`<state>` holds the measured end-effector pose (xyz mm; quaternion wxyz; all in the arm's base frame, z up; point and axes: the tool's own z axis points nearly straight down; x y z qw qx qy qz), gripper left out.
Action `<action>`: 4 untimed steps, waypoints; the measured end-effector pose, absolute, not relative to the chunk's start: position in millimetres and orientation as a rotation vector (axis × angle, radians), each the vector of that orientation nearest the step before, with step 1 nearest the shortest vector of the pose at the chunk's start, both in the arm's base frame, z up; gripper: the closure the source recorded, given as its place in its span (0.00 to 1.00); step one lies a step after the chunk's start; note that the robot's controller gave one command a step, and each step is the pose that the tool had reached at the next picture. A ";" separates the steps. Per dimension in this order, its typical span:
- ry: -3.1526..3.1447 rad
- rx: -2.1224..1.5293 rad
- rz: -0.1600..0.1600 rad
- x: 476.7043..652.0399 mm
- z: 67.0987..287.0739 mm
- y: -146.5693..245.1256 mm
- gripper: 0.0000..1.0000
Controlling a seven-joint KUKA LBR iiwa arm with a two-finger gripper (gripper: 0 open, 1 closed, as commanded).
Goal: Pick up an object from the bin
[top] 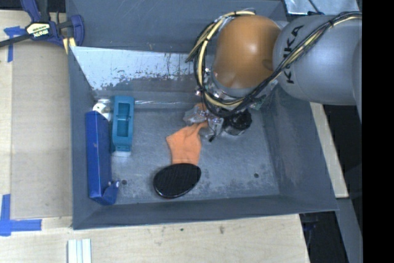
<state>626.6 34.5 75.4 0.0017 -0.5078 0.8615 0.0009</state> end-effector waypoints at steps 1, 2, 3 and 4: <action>2.712 -1.597 0.009 624.3 95.0 34.4 1.00; 2.706 -1.594 0.002 626.5 119.0 34.3 1.00; 2.702 -1.590 -0.003 628.1 132.9 34.2 1.00; 2.706 -1.592 0.001 627.1 144.7 34.3 1.00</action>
Offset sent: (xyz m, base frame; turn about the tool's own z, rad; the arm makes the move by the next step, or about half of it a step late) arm 0.0001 0.0000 0.0033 0.0000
